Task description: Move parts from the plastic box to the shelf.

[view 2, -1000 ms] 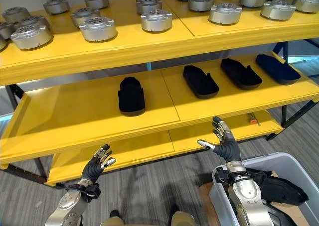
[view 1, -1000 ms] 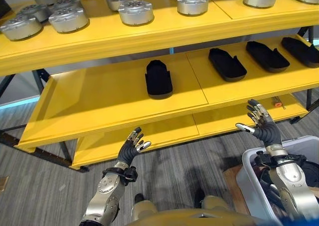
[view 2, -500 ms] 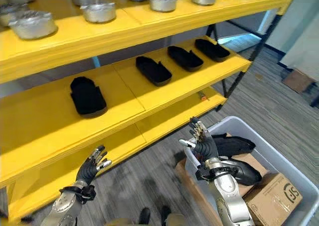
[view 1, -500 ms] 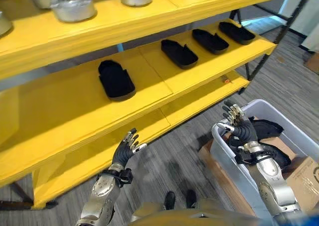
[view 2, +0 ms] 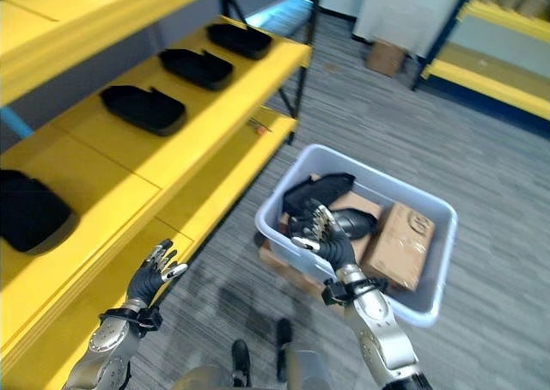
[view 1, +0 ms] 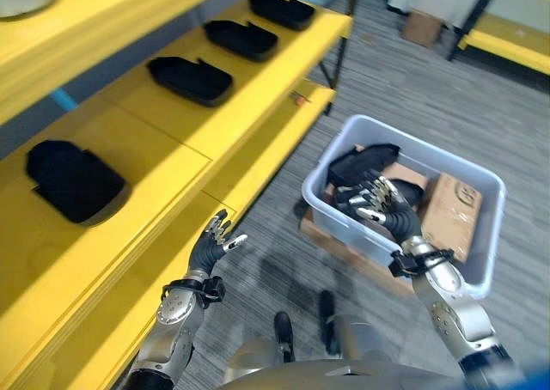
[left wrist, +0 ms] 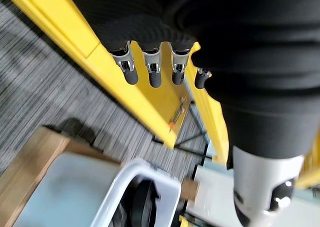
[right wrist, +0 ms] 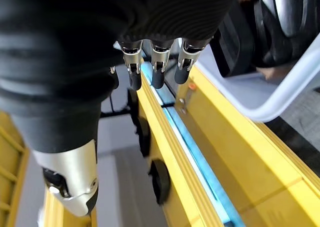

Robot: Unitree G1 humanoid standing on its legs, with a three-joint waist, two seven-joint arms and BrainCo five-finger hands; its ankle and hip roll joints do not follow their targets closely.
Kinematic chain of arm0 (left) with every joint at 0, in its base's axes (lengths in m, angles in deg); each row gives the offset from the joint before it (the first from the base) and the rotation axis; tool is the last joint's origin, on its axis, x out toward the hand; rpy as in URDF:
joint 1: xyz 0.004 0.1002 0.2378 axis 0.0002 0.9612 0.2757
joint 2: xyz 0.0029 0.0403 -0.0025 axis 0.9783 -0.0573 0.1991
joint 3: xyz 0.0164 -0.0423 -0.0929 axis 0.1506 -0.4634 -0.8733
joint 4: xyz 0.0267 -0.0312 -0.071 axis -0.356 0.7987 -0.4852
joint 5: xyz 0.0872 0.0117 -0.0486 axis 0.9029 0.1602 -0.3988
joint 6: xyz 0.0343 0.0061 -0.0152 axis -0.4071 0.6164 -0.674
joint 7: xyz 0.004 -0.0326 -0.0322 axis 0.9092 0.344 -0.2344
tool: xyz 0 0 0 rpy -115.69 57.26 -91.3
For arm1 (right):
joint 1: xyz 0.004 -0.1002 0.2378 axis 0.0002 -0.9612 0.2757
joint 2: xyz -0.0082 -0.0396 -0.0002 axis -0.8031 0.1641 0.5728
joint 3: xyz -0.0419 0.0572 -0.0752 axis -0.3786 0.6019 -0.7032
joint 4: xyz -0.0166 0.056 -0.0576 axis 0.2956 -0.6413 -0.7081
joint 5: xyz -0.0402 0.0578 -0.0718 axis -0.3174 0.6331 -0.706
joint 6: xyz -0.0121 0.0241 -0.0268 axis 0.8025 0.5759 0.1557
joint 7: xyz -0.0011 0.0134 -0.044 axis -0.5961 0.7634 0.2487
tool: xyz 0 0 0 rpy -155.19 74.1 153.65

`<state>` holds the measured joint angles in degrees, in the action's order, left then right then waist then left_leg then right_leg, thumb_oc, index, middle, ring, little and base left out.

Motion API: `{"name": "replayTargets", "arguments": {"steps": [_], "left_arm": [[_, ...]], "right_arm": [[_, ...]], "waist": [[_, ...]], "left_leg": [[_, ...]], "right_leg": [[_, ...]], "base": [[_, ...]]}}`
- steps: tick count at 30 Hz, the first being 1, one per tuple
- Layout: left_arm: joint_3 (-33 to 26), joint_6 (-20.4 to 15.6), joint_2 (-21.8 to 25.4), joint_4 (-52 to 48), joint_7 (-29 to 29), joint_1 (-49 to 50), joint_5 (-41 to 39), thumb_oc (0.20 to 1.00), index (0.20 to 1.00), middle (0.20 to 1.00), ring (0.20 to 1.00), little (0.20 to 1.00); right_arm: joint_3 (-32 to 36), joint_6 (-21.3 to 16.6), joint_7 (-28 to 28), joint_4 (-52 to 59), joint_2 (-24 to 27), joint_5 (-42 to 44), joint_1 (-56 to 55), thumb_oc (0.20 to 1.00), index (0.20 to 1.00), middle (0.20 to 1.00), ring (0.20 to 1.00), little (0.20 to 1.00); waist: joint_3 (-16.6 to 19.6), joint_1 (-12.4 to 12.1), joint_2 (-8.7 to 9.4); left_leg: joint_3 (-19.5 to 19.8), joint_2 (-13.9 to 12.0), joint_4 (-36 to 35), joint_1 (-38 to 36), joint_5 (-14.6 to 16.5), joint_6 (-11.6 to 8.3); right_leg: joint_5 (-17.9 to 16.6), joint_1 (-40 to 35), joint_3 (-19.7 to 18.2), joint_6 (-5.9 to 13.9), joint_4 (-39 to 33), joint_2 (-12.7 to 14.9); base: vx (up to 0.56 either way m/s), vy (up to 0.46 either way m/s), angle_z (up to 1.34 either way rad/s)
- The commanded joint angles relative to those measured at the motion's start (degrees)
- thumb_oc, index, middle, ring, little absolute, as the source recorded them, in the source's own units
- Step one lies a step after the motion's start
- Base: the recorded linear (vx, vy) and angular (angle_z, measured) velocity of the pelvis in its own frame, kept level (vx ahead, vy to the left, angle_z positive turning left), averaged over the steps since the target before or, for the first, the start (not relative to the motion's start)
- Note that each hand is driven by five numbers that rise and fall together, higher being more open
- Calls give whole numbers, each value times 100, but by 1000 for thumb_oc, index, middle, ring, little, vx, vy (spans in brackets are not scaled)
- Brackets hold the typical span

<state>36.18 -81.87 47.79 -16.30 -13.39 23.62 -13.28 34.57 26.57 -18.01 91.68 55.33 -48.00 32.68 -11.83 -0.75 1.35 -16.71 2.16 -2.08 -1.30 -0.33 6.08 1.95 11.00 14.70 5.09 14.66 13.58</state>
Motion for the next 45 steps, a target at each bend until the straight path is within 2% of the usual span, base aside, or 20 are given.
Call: {"name": "replayTargets", "arguments": {"steps": [1,5,14,18,20,22,23,24,25,26,27,28,29,30,31,34,36,37,41,45], "left_arm": [[-248,-223,101,-299,27,166,-67,1000,1000,1000,1000,1000],[-218,-201,40,-226,-7,99,50,1000,1000,1000,1000,1000],[21,-153,-67,-157,-79,-18,15,1000,1000,1000,1000,1000],[71,-140,-72,-150,-101,-44,32,1000,1000,1000,1000,1000],[97,-156,-84,-164,-101,-75,2,1000,1000,1000,1000,1000],[100,-188,-107,-178,-84,-91,-32,1000,1000,1000,1000,1000],[85,-207,-120,-184,-73,-83,-49,1000,1000,1000,1000,1000],[96,-224,-122,-175,-42,-96,-66,1000,1000,1000,1000,1000],[90,-186,-113,-243,-51,-96,-138,1000,1000,1000,1000,1000],[89,-184,-111,-246,-51,-95,-138,1000,1000,1000,1000,1000],[98,-188,-97,-281,-25,-93,-156,1000,1000,1000,1000,1000],[103,-204,-96,-281,46,-109,-135,1000,1000,1000,1000,1000],[57,-223,-117,-292,119,-90,-147,1000,1000,1000,1000,1000],[38,-230,-148,-258,136,-78,-140,1000,1000,1000,1000,1000],[38,-270,-184,-173,104,-113,-140,1000,1000,1000,1000,1000],[-11,-344,0,-300,89,-188,-168,1000,1000,1000,1000,1000],[-25,-351,47,-281,122,-232,-160,1000,1000,1000,1000,1000],[-71,-366,194,-181,215,-464,-86,1000,1000,1000,1000,1000],[-13,-348,307,-138,203,-517,217,1000,1000,1000,1000,1000],[51,-352,312,-224,272,-742,250,1000,1000,1000,1000,1000]], "right_arm": [[82,-204,-32,201,-46,121,280,1000,1000,1000,1000,1000],[174,-137,-27,264,-37,106,171,1000,1000,1000,1000,1000],[500,-201,56,285,144,183,-25,1000,1000,1000,1000,1000],[604,-232,55,365,168,212,-133,1000,1000,1000,1000,1000],[686,-305,100,397,228,286,-194,1000,1000,1000,1000,1000],[722,-333,110,447,287,321,-233,1000,1000,1000,1000,1000],[729,-352,104,435,307,324,-226,1000,1000,1000,1000,1000],[746,-368,114,423,338,286,-221,1000,1000,1000,1000,1000],[857,-401,163,388,370,237,-254,1000,1000,1000,1000,1000],[856,-401,163,388,368,237,-253,1000,1000,1000,1000,1000],[861,-411,202,335,367,234,-236,1000,1000,1000,1000,1000],[828,-429,267,250,347,208,-194,1000,1000,1000,1000,1000],[827,-419,314,203,354,154,-187,1000,1000,1000,1000,1000],[841,-428,307,207,359,149,-196,1000,1000,1000,1000,1000],[797,-381,239,179,324,50,-217,1000,1000,1000,1000,1000],[585,-274,145,102,130,54,-117,1000,1000,1000,1000,1000],[536,-253,135,84,89,84,-96,1000,1000,1000,1000,1000],[423,-215,115,90,-6,136,-48,1000,1000,1000,1000,1000],[362,-165,8,202,-64,181,-130,1000,1000,1000,1000,1000],[247,-176,-22,224,6,271,-10,1000,1000,1000,1000,1000]], "waist": [[77,-279,39],[169,-147,177],[353,145,104],[359,189,107],[235,220,120],[79,191,115],[-19,138,142],[-96,87,139],[-141,68,223],[-132,70,240],[-122,76,245],[-162,12,213],[-167,-78,111],[-149,-81,59],[-60,-86,-25],[-73,-190,151],[-78,-224,190],[-117,-181,324],[-81,-68,493],[-45,50,577]], "left_leg": [[526,-109,10,-117,270,-175],[526,-6,-17,-220,344,-213],[532,-319,-49,-370,337,-434],[513,-438,234,-280,415,-529],[533,-640,1174,72,514,-671],[681,-734,2135,509,323,-822],[947,-616,2719,759,179,-878],[1225,-502,2921,886,60,-906],[1527,-844,1912,1076,81,-837],[1519,-825,1858,1064,40,-832],[1563,-1048,1465,1078,-55,-838],[1723,-1405,798,1078,-563,-931],[2192,-1719,113,1139,-1118,-1104],[2189,-1759,15,1052,-1159,-1204],[1974,-1688,142,867,-837,-1261],[1324,-1184,482,679,-237,-954],[1223,-1110,558,691,-160,-921],[1047,-945,804,805,19,-863],[974,-985,940,828,155,-822],[905,-1177,702,736,-3,-944]], "right_leg": [[-935,-289,443,186,-704,121],[-1084,-471,106,250,-1211,-66],[-859,-689,93,112,-1313,-380],[-753,-757,113,40,-1311,-452],[-600,-840,72,-110,-1296,-557],[-516,-920,46,-249,-1310,-638],[-491,-946,-16,-332,-1313,-672],[-455,-973,-54,-361,-1314,-703],[-426,-994,-149,-225,-1358,-616],[-437,-985,-151,-223,-1365,-598],[-441,-975,-188,-168,-1364,-566],[-407,-996,-289,-109,-1335,-537],[-350,-1071,-500,-20,-1364,-454],[-342,-1146,-541,34,-1394,-406],[-413,-1229,-630,159,-1462,-273],[-1033,-1085,-955,515,-1548,368],[-1072,-1041,-982,571,-1561,462],[-1273,-944,-1000,663,-1625,640],[-1325,-901,-1056,665,-1689,555],[-1238,-840,-1050,623,-1737,411]], "base": [[32,-88,-129],[123,-134,-35],[112,-124,-9],[65,-115,11],[29,-178,7],[-33,-144,17],[-23,-88,11],[79,24,-14],[89,63,-26],[134,128,-24],[87,156,-10],[192,359,-11],[214,403,-25],[266,545,-49],[289,601,-96],[206,487,-156],[52,281,-101],[33,280,-40],[53,72,-16],[52,-64,-18]]}}
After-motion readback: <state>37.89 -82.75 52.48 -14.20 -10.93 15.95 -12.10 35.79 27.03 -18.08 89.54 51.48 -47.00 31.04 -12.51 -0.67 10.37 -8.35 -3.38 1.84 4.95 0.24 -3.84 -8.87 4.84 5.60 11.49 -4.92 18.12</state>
